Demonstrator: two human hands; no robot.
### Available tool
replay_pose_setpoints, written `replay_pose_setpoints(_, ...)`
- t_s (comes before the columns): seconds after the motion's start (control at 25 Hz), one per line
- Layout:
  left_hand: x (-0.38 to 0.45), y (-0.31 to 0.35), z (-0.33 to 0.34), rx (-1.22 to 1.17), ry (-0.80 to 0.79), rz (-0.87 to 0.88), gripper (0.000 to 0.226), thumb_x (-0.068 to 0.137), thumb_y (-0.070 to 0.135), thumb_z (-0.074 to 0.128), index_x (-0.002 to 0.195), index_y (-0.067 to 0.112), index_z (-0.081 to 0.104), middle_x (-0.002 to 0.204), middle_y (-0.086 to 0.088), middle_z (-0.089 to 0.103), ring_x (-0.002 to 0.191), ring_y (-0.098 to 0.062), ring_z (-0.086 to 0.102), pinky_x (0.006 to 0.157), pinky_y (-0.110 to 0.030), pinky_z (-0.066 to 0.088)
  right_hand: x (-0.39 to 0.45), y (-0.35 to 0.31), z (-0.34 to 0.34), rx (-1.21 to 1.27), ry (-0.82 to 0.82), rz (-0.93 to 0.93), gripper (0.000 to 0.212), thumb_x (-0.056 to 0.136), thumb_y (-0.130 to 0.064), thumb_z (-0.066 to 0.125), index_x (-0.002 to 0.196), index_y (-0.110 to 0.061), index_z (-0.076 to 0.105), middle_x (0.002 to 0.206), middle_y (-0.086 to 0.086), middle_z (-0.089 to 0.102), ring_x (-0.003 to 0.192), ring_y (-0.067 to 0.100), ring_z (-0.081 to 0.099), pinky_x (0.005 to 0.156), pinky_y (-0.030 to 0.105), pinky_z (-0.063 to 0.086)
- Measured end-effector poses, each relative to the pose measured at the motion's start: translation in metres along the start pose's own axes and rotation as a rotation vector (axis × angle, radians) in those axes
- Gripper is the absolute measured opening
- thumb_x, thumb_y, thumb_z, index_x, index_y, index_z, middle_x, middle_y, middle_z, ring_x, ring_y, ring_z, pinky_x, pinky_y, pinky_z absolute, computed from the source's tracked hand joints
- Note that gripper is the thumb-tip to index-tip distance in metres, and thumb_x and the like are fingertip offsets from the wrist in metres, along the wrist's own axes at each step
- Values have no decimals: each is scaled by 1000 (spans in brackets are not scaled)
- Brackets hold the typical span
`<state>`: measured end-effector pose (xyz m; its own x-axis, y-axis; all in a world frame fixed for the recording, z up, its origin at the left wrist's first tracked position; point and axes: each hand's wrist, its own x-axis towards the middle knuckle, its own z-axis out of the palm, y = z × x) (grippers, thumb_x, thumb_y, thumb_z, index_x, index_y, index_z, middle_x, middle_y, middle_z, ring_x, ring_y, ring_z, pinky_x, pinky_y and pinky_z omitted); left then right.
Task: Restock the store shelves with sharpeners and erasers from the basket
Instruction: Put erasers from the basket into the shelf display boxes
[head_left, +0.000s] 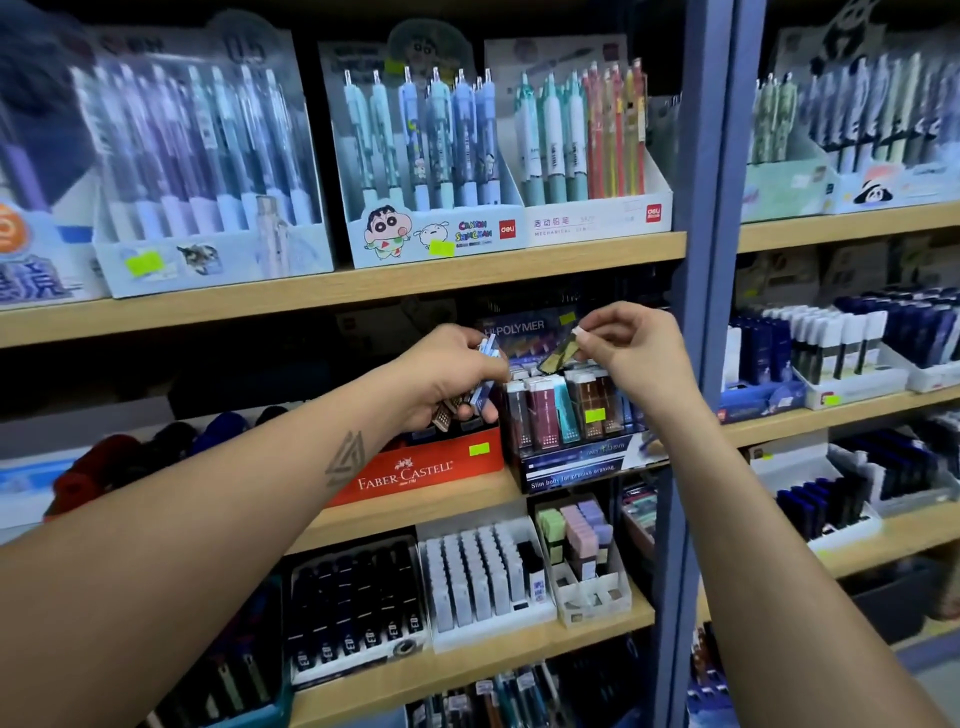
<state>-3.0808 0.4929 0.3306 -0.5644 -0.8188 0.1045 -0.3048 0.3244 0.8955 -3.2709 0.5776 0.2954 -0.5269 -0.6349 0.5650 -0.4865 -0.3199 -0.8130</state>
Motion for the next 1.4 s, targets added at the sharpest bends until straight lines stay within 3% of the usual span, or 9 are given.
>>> replay_pose_setpoints(0.16, -3, -2, -2, -112, 34, 15, 33, 83, -2, 73, 112, -4, 60, 67, -13, 66, 43, -22, 60, 31, -19, 32, -4, -12, 4, 70, -17, -43, 4, 90, -8, 73, 92, -11, 70, 78, 7, 74, 77, 20, 74, 83, 39, 61)
replay_pose_setpoints(0.28, -3, -3, -4, -123, 62, 54, 31, 84, 0, 73, 111, -4, 59, 76, -18, 67, 44, -23, 60, 32, -20, 32, -1, -14, 6, 68, -3, -79, 4, 90, -6, 72, 92, -9, 70, 80, 9, 73, 76, 19, 74, 82, 38, 61)
replay_pose_setpoints(0.4, -3, -1, -1, -85, 23, 94, 25, 89, 2, 66, 112, -4, 59, 98, -28, 70, 46, -23, 61, 32, -19, 32, 3, -6, 7, -82, 33, -96, 10, 89, -13, 74, 86, -22, 70, 81, 1, 73, 79, 15, 72, 82, 38, 61)
replay_pose_setpoints(0.56, 1, 1, 3, 10, -98, 60, 30, 91, 2, 62, 121, -3, 56, 71, -17, 70, 42, -20, 59, 31, -18, 31, 8, 4, 7, -188, -12, -55, 8, 88, -14, 75, 86, -22, 72, 81, 0, 73, 78, 14, 72, 82, 41, 60)
replay_pose_setpoints(0.76, 5, -1, 7, 11, -156, -30, 30, 93, 4, 62, 122, 2, 53, 65, -14, 70, 39, -17, 57, 30, -16, 30, 10, 5, 8, -327, -110, -78, 16, 87, -11, 76, 82, -26, 70, 78, -4, 71, 78, 13, 70, 80, 37, 60)
replay_pose_setpoints(0.96, 13, -6, 5, -169, -81, -46, 28, 88, 2, 69, 114, 0, 58, 66, -16, 67, 41, -19, 58, 30, -17, 30, 13, 3, -6, -95, 46, 1, 7, 89, -6, 72, 91, -12, 75, 78, 5, 74, 74, 17, 74, 79, 35, 60)
replay_pose_setpoints(1.12, 9, 5, 7, -212, -41, 22, 26, 86, -1, 70, 110, -1, 59, 94, -27, 72, 44, -19, 58, 31, -17, 30, 10, -1, -23, 70, 128, 37, 10, 89, -1, 71, 89, -11, 73, 77, 11, 74, 71, 19, 74, 68, 25, 56)
replay_pose_setpoints(1.28, 4, 22, 18, -154, -45, 108, 33, 84, -1, 73, 112, -6, 58, 75, -19, 66, 39, -18, 56, 30, -18, 28, 10, -3, -40, 53, 173, 27, 13, 88, 0, 70, 86, -13, 73, 75, 10, 74, 69, 22, 72, 72, 33, 59)
replay_pose_setpoints(1.4, 3, 31, 27, -123, -84, 134, 33, 84, 0, 74, 112, -7, 58, 80, -21, 67, 41, -19, 57, 30, -19, 29, 7, -3, -43, 44, 141, 45, 9, 89, -1, 71, 91, -8, 74, 77, 12, 74, 71, 23, 73, 76, 35, 61)
